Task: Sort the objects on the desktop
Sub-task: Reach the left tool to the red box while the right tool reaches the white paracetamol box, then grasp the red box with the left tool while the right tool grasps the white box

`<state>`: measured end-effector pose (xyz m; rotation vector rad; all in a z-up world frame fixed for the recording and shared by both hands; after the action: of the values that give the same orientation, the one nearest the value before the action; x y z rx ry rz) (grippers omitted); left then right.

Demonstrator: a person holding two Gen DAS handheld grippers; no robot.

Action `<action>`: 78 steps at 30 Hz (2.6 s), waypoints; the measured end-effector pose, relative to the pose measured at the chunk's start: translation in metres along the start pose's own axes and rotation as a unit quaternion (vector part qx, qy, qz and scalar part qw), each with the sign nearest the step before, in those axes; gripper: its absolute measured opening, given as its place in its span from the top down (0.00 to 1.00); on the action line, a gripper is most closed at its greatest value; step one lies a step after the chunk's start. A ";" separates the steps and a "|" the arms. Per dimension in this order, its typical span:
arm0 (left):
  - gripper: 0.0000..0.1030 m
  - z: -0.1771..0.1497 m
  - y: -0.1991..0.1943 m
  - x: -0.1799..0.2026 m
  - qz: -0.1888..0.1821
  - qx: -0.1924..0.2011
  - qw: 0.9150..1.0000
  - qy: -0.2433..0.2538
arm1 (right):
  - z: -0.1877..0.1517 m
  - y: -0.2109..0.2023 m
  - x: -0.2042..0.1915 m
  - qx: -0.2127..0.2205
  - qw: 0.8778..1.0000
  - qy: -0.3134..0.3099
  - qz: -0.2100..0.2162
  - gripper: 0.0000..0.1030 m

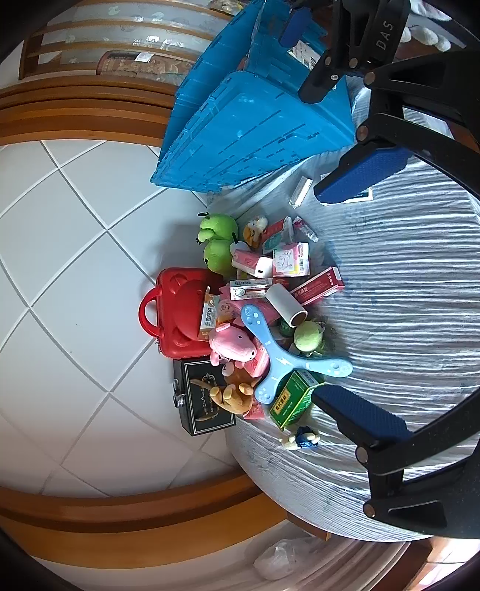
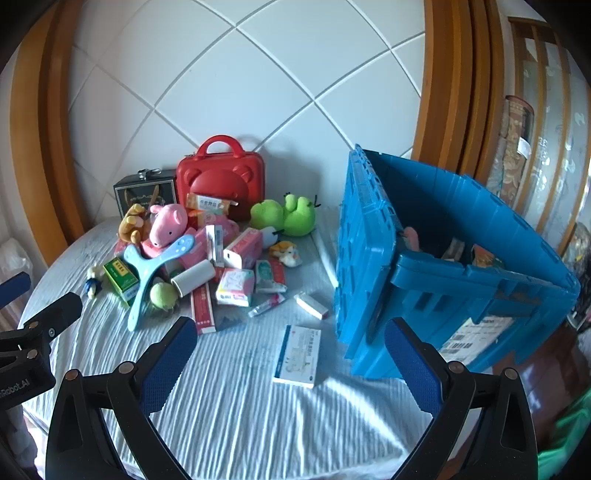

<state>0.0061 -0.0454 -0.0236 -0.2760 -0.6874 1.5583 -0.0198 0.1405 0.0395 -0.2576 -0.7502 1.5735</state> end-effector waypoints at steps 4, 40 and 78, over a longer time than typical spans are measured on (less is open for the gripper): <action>0.03 -0.003 0.011 -0.006 -0.006 -0.015 1.000 -0.015 | 0.001 0.011 -0.005 -0.010 1.000 -0.012 0.011 0.00; 0.11 -0.049 0.335 -0.016 0.068 -0.226 0.972 -0.010 | -0.103 0.274 -0.012 -0.251 0.961 0.118 0.014 0.00; 0.00 -0.098 0.337 -0.039 0.082 -0.317 0.945 0.015 | -0.107 0.288 -0.043 -0.282 0.951 0.045 0.119 0.15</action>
<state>-0.2102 -0.0480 -0.3025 -0.8514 -1.1571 1.4444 -0.1824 0.1404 -0.2242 -0.8607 -1.1205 1.5276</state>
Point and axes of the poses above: each gripper's, at about its wrist camera, not at the fingertips, and y roughly the way its jaws point, x to its right, z to its top, the point moved 2 cm from there along y, roughly the way its jaws point, and after that the axes turned 14 degrees about -y, right-handed, at the moved point
